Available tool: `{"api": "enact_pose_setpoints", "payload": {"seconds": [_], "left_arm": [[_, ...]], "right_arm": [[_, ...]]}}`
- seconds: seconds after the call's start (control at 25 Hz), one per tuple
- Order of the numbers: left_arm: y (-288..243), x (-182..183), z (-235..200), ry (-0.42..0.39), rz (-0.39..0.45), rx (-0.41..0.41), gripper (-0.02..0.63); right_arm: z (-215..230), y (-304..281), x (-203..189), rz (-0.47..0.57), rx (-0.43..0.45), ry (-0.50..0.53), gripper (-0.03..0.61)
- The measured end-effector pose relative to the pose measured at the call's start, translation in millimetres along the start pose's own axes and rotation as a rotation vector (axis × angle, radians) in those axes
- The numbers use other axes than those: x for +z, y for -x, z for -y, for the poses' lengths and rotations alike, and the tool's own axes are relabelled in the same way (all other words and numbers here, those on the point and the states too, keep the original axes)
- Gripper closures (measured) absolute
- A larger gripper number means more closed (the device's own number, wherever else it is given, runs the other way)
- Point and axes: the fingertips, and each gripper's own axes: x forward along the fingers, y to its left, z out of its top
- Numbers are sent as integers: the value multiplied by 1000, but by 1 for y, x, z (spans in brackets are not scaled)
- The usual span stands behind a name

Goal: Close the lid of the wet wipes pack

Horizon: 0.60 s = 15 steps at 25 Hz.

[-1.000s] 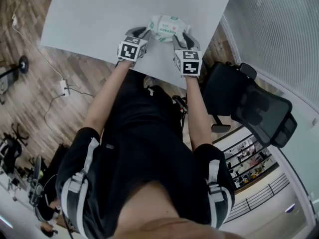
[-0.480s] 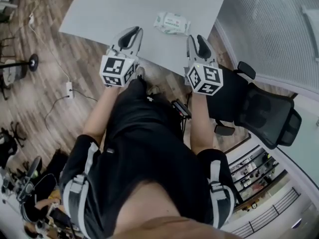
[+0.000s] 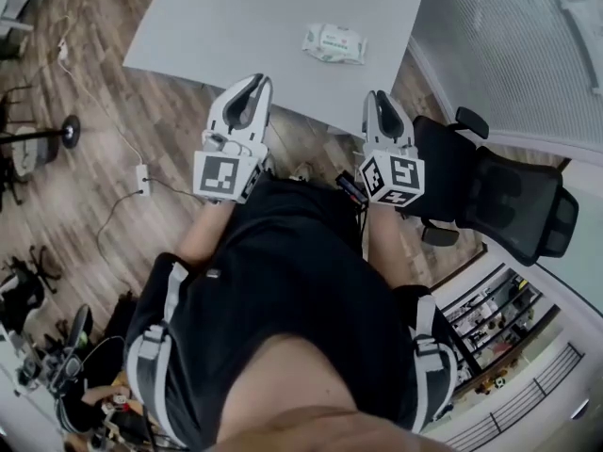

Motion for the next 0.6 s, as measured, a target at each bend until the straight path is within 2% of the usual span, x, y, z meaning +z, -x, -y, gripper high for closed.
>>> {"api": "enact_pose_setpoints", "payload": {"seconds": [0.36, 0.6], "left_arm": [[-1, -4, -13, 15, -8, -27, 565], [-6, -3, -17, 32, -25, -28, 565]], "right_arm": [[-22, -3, 6, 12, 5, 10, 555], [-28, -8, 10, 11, 4, 15, 555]]}}
